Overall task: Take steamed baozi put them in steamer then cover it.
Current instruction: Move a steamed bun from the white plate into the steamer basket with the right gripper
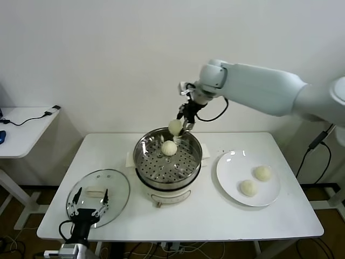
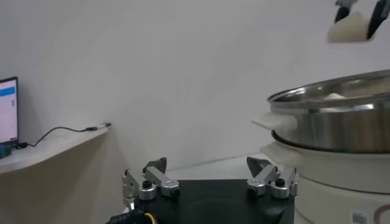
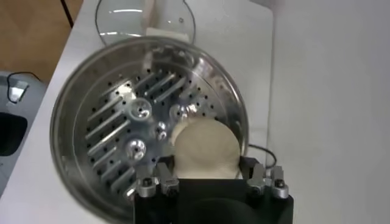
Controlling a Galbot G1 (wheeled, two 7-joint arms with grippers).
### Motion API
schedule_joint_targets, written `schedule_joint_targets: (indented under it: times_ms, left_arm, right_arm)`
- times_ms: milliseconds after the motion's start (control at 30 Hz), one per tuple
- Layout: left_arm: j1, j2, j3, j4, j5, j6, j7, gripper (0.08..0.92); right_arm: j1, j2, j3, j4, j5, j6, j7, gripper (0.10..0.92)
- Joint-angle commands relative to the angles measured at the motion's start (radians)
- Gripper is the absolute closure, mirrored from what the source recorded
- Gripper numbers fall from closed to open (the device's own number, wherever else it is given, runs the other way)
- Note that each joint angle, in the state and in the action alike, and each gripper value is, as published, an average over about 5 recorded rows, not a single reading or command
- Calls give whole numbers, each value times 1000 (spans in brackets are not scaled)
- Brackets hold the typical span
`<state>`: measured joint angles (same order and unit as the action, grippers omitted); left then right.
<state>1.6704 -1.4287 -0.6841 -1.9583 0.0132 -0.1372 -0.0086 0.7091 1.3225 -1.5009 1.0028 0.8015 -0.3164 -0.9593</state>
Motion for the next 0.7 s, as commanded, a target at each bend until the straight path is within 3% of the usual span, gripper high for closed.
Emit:
schedule_joint_targets:
  times_ms: [33,700]
  left_arm:
    - [-1,7,-2,6,-3,-3,-1,177]
    - [-13,20,-10,33,-12,-2,-3,177]
  right_arm:
    - [-125,158,-8,-61,6,-21,43,338]
    - [-220,182,10,-91,-29,-19,48,338]
